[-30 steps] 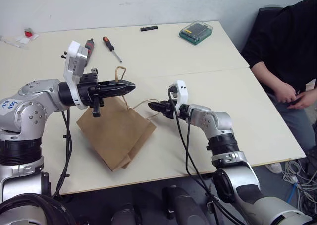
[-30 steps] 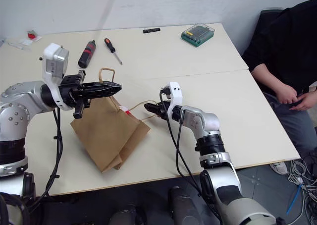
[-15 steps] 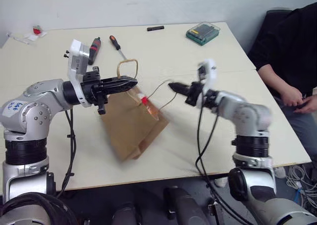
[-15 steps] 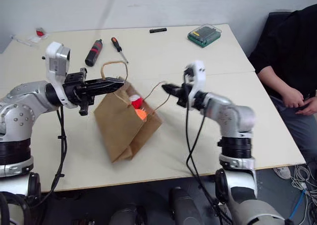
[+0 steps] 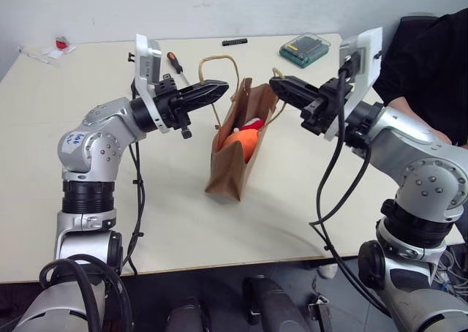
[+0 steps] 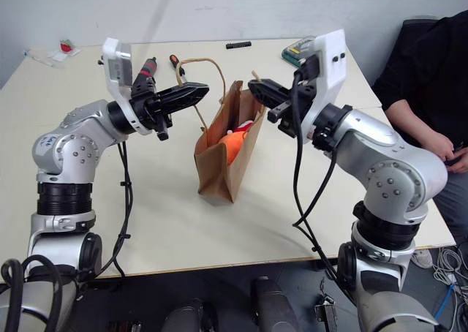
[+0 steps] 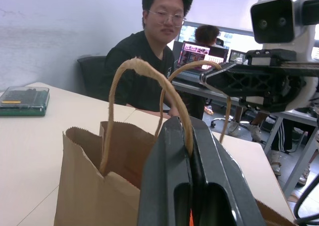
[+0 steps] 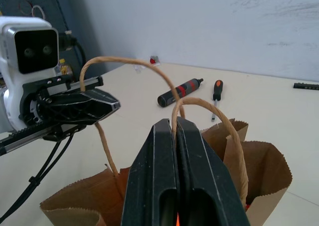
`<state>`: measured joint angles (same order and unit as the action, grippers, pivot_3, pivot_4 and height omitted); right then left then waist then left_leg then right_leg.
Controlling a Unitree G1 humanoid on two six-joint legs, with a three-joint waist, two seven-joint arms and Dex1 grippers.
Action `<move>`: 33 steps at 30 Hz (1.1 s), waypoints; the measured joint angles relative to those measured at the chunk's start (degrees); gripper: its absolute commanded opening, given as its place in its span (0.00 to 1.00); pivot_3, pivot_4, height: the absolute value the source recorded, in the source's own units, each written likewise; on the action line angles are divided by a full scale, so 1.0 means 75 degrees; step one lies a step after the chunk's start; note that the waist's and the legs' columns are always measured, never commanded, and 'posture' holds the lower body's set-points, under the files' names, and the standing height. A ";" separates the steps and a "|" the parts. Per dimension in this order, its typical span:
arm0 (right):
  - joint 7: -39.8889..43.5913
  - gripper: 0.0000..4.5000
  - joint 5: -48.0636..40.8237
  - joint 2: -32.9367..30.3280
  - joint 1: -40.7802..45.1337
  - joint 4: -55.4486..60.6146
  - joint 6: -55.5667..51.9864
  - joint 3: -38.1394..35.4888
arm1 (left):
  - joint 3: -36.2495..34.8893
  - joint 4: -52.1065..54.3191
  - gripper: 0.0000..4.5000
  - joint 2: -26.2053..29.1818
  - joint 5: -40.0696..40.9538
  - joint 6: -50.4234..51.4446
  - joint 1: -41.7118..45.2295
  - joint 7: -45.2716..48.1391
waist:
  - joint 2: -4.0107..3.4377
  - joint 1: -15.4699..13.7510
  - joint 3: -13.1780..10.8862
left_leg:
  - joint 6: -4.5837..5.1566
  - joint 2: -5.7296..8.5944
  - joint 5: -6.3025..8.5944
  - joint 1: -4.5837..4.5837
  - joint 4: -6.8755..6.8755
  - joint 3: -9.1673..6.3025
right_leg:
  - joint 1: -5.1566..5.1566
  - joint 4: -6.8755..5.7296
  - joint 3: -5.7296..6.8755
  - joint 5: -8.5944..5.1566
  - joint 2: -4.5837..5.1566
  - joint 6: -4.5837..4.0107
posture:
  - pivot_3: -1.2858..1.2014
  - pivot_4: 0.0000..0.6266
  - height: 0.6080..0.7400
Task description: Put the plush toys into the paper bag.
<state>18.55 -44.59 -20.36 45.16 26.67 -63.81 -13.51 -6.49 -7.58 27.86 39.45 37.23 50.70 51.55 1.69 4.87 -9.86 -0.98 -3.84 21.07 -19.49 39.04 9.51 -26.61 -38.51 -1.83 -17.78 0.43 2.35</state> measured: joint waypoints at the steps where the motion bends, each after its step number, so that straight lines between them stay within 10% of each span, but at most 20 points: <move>1: -0.0013 0.00 0.0105 -0.0011 -0.0114 0.0010 0.0152 0.0088 | 0.0020 -0.0004 0.00 -0.0021 -0.0032 -0.0021 -0.0001 0.0004 | 0.0000 -0.0003 0.0000 | 0.0000 0.0000 0.0000 0.0000 0.0000 -0.0001 | 0.0000 -0.0001 0.0001 0.0000 0.0000 0.0000 | 0.52 0.24 1.00; 7: -0.0013 0.04 0.0410 -0.0031 -0.0682 0.0172 0.0813 0.0593 | -0.0072 0.0042 0.09 0.0031 -0.0029 0.0057 -0.0084 -0.0027 | 0.0000 -0.0005 0.0000 | 0.0000 -0.0002 0.0000 0.0001 0.0001 -0.0002 | 0.0000 -0.0003 0.0000 0.0000 0.0000 0.0000 | 0.52 0.24 1.00; 18: 0.0143 0.85 -0.0776 -0.0791 -0.1089 0.0701 0.0603 0.0051 | -0.1105 0.1557 0.84 0.1185 0.0748 0.1301 -0.1338 -0.0322 | 0.0000 -0.0033 0.0000 | 0.0002 -0.0003 0.0001 0.0001 0.0003 -0.0007 | 0.0004 0.0002 0.0002 0.0000 0.0007 0.0001 | 0.52 0.24 1.00; 20: 0.0377 0.85 -0.1306 -0.1444 -0.1515 0.0973 0.0413 -0.0330 | -0.1456 0.2095 0.98 0.1468 0.1090 0.1649 -0.1830 -0.0487 | 0.0001 -0.0055 0.0000 | 0.0004 -0.0004 0.0002 -0.0001 -0.0006 -0.0013 | 0.0007 0.0017 0.0004 0.0000 0.0007 0.0002 | 0.52 0.24 1.00; 26: 0.0952 0.85 -0.1902 -0.2728 -0.2816 0.1273 0.0225 -0.0884 | -0.1987 0.3354 0.99 0.1770 0.1478 0.2088 -0.3411 -0.0879 | 0.0003 -0.0057 0.0001 | 0.0005 -0.0003 0.0003 0.0012 -0.0010 -0.0018 | 0.0028 0.0031 0.0004 0.0001 0.0006 0.0007 | 0.52 0.24 1.00; 33: 0.1178 0.32 0.0469 -0.2423 -0.2904 0.0807 0.1809 0.1798 | -0.0804 0.3684 1.00 0.0986 0.0774 0.1195 -0.3988 -0.1128 | 0.0009 -0.0041 0.0004 | 0.0006 0.0003 0.0000 0.0018 -0.0008 -0.0015 | 0.0036 0.0040 -0.0003 0.0010 -0.0001 0.0020 | 0.52 0.24 1.00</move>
<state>27.38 -41.07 -38.53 23.38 32.73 -50.23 -0.03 -12.53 20.05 35.25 45.25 46.19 20.79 43.09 1.75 4.56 -9.83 -0.94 -3.82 21.07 -19.36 38.98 9.39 -26.34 -38.21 -1.86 -17.70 0.43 2.50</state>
